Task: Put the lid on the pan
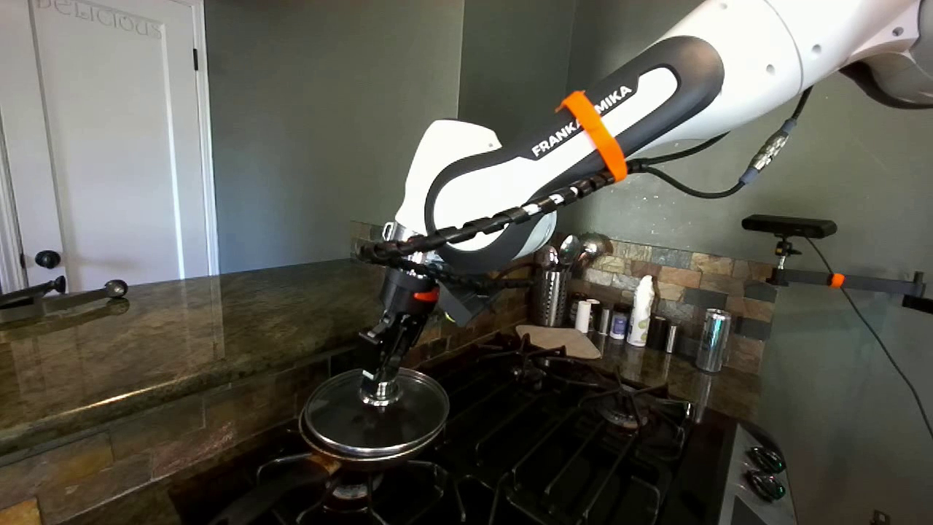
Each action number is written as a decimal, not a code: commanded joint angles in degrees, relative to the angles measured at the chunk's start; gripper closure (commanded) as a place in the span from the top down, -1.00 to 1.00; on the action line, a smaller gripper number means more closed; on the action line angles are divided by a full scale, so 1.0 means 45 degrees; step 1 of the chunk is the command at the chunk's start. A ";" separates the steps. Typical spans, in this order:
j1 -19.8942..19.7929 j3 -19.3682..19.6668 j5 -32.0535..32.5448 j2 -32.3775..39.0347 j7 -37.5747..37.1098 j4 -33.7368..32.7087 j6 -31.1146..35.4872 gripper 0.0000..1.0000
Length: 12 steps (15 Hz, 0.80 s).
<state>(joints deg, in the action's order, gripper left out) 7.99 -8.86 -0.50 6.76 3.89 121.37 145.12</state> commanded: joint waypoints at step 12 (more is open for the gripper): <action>-0.0062 0.0065 -0.0105 0.0327 0.0117 -0.0207 0.0539 -0.53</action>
<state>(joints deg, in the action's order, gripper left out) 7.72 -8.58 -0.53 7.36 3.89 121.36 145.58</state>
